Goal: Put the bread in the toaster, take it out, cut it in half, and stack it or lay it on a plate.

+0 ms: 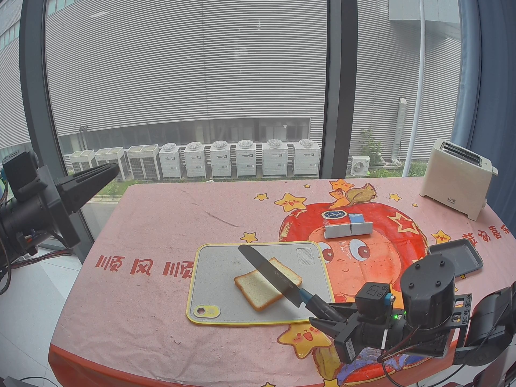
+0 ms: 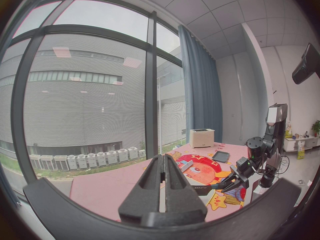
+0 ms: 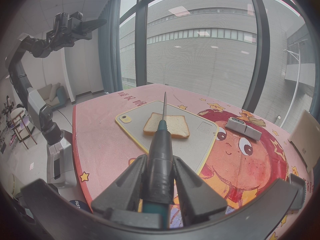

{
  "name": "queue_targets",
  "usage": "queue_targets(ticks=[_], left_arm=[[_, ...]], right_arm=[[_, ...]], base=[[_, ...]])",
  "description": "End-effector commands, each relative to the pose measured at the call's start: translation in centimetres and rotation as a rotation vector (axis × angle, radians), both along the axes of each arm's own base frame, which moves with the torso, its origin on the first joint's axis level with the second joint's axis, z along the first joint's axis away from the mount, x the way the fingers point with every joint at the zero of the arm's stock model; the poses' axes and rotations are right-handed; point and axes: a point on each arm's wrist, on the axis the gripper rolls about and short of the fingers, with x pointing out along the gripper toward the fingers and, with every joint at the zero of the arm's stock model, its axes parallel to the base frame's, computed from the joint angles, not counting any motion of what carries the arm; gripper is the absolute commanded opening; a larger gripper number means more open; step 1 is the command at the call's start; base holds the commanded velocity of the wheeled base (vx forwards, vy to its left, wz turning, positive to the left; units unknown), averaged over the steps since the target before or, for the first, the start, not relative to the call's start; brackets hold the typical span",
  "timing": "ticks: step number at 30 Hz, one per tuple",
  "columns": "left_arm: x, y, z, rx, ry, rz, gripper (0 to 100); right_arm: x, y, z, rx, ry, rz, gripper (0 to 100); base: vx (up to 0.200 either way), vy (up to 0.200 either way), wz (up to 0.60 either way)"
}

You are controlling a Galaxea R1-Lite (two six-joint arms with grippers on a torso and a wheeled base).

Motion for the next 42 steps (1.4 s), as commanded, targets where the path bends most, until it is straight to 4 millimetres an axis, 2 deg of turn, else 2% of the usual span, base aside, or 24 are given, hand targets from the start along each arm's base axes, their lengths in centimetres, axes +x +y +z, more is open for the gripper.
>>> queue_targets(ticks=[1,3,7,14,18,26,31,34,37,42], left_arm=[[0.7,-1.3,0.1,0.002,0.012,-0.057,0],[1.7,-2.3,0.0,0.008,0.025,-0.087,0],[2.6,-2.7,-0.6,0.018,0.053,-0.094,0],[2.7,-3.5,-1.0,0.026,0.068,-0.128,0],[2.7,-3.7,-0.6,0.023,0.055,-0.136,0],[3.6,-4.0,0.8,0.012,0.015,-0.135,0],[4.2,-4.2,0.3,0.018,0.033,-0.135,0],[4.5,-4.4,0.7,0.020,0.019,-0.140,0],[5.1,-5.5,0.7,0.026,0.020,-0.169,0],[6.0,-7.1,-0.5,0.046,0.060,-0.212,0]], right_arm=[[0.0,0.0,0.1,0.007,0.000,-0.002,0],[0.0,0.0,0.1,0.007,0.002,-0.003,0],[0.1,-0.1,0.1,0.008,0.001,-0.006,0],[-0.1,-0.4,-0.2,-0.009,0.006,-0.008,0],[0.3,-0.1,1.6,0.043,-0.038,-0.003,0],[1.1,0.9,2.7,0.017,-0.052,0.009,0],[1.5,1.3,3.9,-0.013,-0.025,0.013,0],[1.9,1.8,4.8,0.004,-0.031,0.009,0],[1.9,1.8,4.9,0.000,-0.016,0.003,0],[1.4,1.1,4.9,0.006,0.031,-0.025,0]], base=[[0.000,0.000,0.00],[0.000,0.000,0.00],[0.000,0.000,0.00],[0.000,0.000,0.00],[0.000,0.000,0.00],[0.000,0.000,0.00],[0.000,0.000,0.00],[0.000,0.000,0.00],[0.000,0.000,0.00],[0.000,0.000,0.00]])
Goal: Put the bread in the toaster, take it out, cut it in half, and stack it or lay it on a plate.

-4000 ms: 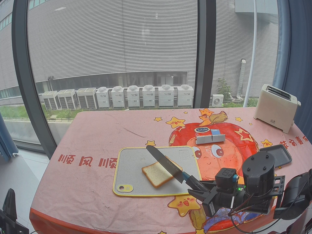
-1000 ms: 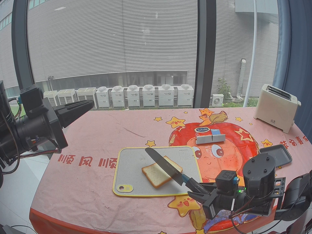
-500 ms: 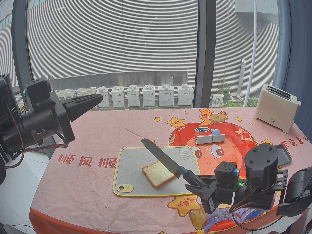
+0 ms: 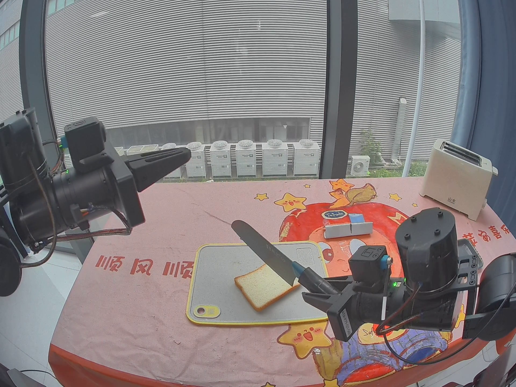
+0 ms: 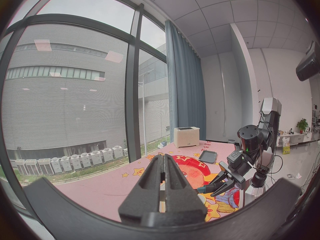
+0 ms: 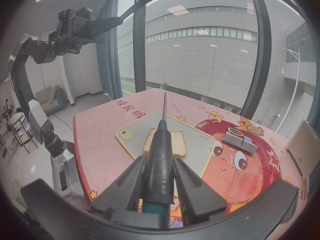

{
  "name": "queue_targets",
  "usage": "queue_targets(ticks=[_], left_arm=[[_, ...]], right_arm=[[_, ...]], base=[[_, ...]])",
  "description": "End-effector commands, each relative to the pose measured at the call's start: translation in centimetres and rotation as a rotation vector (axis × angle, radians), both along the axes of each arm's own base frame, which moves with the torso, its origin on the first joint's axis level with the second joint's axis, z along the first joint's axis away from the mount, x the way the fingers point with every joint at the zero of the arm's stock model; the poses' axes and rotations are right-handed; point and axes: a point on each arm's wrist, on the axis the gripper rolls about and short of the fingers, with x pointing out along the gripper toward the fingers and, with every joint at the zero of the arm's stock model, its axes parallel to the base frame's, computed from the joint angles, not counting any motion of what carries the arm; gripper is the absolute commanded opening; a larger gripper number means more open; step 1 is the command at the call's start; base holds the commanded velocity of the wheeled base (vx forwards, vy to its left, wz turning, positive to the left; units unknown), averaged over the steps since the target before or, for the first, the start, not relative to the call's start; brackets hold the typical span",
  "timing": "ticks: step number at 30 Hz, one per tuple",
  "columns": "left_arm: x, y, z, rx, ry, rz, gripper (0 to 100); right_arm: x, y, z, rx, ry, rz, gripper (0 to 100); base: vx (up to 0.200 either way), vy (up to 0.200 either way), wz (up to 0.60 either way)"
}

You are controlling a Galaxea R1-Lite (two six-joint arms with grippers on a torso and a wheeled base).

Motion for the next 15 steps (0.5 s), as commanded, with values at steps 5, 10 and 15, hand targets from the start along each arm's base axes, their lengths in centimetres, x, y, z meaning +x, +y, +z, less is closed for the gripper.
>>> queue_targets(ticks=[5,10,15], left_arm=[[1.8,-2.8,-2.7,0.068,0.067,-0.063,0],[3.0,-3.7,-4.5,0.104,0.113,-0.045,0],[4.5,-4.5,-5.0,0.084,0.082,-0.042,0]], right_arm=[[-0.5,-0.7,-0.2,-0.034,0.052,-0.014,0],[-0.7,-0.9,-0.8,-0.059,0.062,-0.015,0],[-0.7,-0.9,-1.1,-0.070,0.066,-0.014,0]], base=[[0.000,0.000,0.00],[0.000,0.000,0.00],[0.000,0.000,0.00]])
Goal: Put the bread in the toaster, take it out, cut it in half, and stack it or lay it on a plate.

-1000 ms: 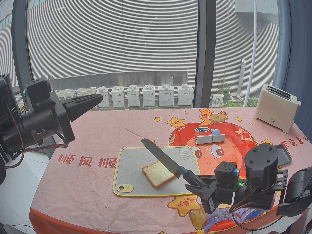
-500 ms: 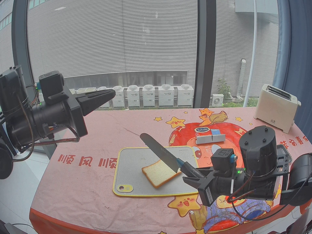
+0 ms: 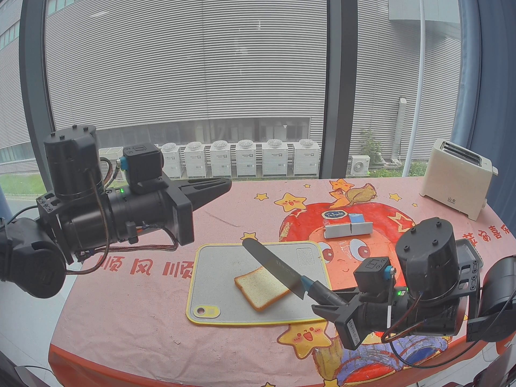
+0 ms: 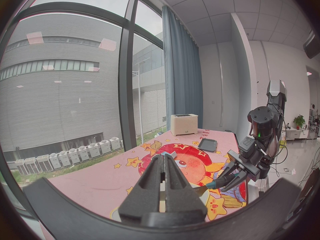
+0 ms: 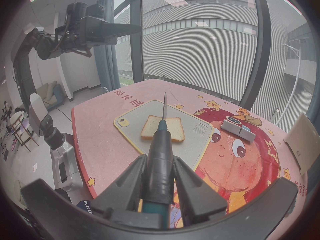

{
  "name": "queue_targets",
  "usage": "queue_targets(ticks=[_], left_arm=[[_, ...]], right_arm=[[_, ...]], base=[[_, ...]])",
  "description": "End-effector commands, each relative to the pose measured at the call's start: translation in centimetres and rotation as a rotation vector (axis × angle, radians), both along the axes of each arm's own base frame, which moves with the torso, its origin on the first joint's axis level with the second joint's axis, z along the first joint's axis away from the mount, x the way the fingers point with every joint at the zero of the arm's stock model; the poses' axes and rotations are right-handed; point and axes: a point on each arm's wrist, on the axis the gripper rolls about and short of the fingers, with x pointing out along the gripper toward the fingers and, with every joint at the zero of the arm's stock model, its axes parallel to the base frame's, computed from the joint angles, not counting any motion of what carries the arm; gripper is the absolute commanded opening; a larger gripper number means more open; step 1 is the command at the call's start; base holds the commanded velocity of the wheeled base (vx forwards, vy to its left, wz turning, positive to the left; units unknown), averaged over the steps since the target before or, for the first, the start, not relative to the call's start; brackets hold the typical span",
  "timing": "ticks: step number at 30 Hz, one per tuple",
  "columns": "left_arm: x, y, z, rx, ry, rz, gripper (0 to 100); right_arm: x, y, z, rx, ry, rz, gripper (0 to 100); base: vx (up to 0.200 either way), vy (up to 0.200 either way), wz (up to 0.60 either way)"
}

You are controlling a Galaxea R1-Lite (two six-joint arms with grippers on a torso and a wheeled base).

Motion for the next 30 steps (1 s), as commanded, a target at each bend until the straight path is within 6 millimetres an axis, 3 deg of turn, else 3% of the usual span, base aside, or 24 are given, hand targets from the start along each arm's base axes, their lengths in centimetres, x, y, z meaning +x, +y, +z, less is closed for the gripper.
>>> queue_targets(ticks=[1,9,21,30], left_arm=[[1.8,-1.0,-1.4,-0.004,-0.001,-0.002,0],[2.2,-1.4,-2.7,-0.010,-0.019,-0.008,0],[1.5,-3.5,-2.2,-0.018,-0.037,-0.055,0],[2.8,-4.3,-1.9,-0.036,-0.065,-0.057,0]], right_arm=[[0.0,0.0,-0.3,-0.010,0.005,0.000,0],[0.0,0.0,-0.4,-0.015,0.007,0.000,0],[0.3,0.4,-0.1,-0.003,-0.001,-0.001,0],[0.5,0.7,-0.8,-0.025,0.014,0.001,0]], base=[[0.000,0.000,0.00],[0.000,0.000,0.00],[0.000,0.000,0.00],[0.000,0.000,0.00]])
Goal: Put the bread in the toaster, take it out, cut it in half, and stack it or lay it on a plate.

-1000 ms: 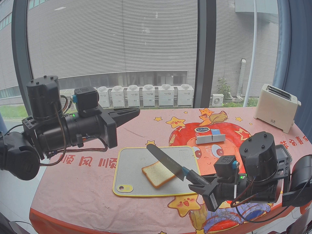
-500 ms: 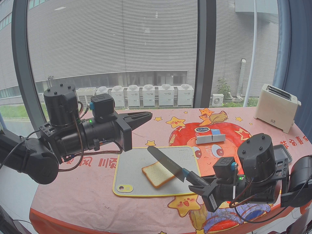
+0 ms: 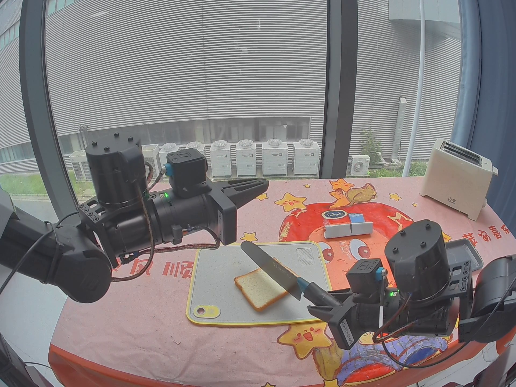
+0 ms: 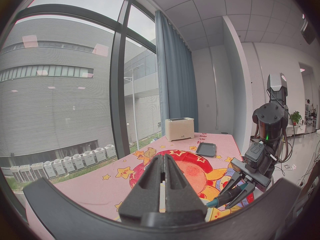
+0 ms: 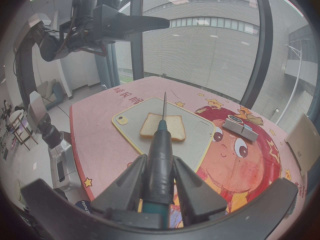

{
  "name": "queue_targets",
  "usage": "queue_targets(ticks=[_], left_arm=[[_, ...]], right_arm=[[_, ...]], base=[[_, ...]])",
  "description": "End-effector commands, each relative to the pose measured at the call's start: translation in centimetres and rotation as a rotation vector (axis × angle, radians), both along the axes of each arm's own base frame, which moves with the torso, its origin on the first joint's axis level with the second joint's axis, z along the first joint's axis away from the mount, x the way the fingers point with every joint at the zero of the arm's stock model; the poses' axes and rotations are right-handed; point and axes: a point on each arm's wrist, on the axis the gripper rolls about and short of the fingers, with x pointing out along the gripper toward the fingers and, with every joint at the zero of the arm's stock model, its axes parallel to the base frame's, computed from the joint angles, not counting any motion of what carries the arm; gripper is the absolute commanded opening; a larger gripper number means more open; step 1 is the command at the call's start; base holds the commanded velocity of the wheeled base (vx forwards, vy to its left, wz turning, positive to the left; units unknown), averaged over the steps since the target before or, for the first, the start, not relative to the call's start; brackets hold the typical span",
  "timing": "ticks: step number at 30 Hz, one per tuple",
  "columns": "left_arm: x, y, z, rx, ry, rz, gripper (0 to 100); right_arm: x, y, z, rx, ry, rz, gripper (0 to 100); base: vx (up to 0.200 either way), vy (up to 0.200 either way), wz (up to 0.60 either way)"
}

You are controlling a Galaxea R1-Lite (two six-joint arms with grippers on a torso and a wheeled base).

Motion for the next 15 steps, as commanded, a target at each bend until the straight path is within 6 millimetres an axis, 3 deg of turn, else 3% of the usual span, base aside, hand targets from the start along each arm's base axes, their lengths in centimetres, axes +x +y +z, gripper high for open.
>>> queue_targets(ticks=[1,15], left_arm=[[0.8,-0.5,0.2,-0.011,-0.009,-0.001,0],[2.1,-1.4,-1.4,-0.008,0.004,-0.002,0]], right_arm=[[0.1,0.1,-0.2,-0.006,0.005,0.001,0],[0.1,0.1,-0.6,-0.027,0.008,0.009,0]], base=[[0.000,0.000,0.00],[0.000,0.000,0.00]])
